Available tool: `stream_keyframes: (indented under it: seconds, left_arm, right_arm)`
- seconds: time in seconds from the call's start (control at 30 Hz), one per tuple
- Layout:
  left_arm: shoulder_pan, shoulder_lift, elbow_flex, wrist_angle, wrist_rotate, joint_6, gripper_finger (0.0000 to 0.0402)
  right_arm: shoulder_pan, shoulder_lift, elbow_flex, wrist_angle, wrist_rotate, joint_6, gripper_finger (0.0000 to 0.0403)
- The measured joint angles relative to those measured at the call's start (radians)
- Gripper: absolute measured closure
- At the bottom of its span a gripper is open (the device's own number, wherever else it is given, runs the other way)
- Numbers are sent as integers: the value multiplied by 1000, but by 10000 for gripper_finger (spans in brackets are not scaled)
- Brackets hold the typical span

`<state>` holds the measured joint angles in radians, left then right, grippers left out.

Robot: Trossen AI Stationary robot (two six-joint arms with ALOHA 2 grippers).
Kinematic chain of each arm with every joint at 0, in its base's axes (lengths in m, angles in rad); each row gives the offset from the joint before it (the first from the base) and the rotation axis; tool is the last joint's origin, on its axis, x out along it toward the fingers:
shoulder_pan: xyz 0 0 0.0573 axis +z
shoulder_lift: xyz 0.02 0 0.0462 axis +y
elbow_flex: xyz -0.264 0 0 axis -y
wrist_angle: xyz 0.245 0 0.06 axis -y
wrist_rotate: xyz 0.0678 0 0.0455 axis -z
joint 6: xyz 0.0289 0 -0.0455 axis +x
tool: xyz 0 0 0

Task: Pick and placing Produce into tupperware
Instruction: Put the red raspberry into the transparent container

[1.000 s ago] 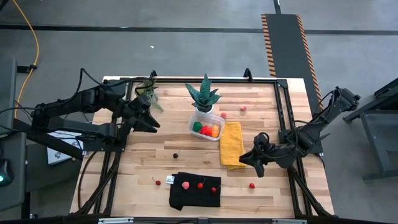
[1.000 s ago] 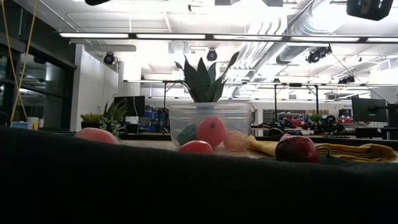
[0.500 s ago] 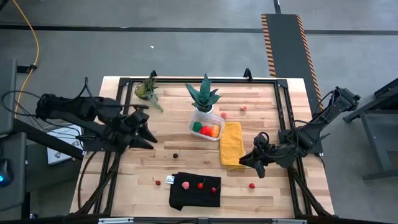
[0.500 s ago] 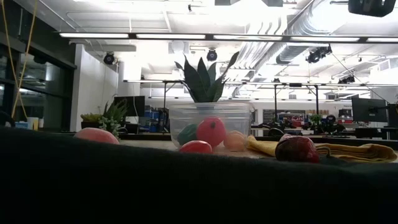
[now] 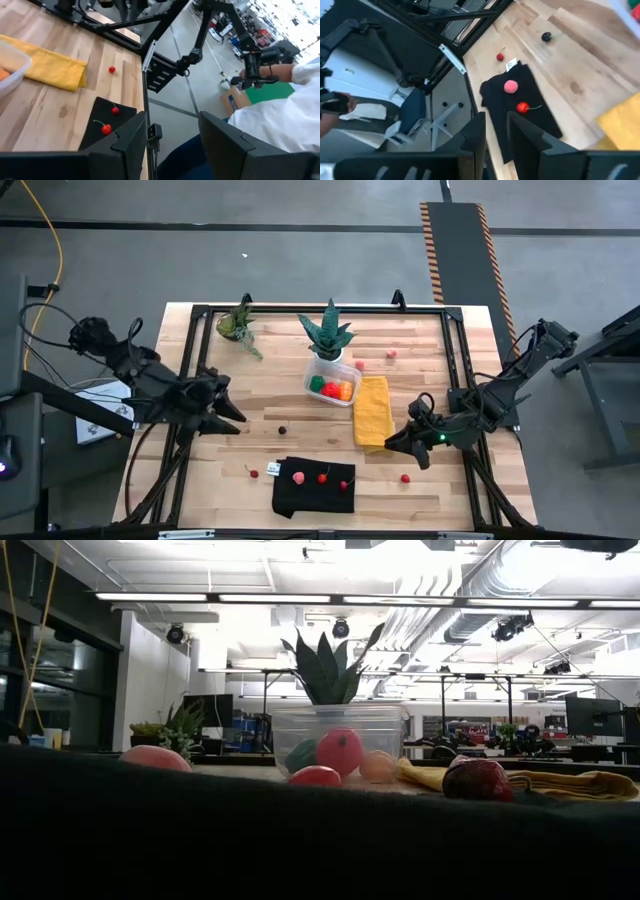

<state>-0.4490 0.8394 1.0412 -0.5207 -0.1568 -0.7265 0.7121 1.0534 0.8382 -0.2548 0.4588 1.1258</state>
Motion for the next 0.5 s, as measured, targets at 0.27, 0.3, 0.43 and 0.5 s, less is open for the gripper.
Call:
stream_keyframes:
  seconds: [0.27, 0.3, 0.43, 0.5]
  left_arm:
    - [-132, 2, -1, -6, -168, -63, 234]
    - [-146, 2, -5, -5, -188, -71, 234]
    - [-197, 2, -25, -7, -254, -119, 234]
    - [-215, 3, -40, -8, -283, -141, 234]
  right_arm:
    - [90, 0, 0, -11, 85, 75, 334]
    - [102, 0, 0, -22, 102, 89, 334]
    - [143, 0, 0, -92, 142, 183, 334]
    - [156, 0, 0, -128, 143, 237, 334]
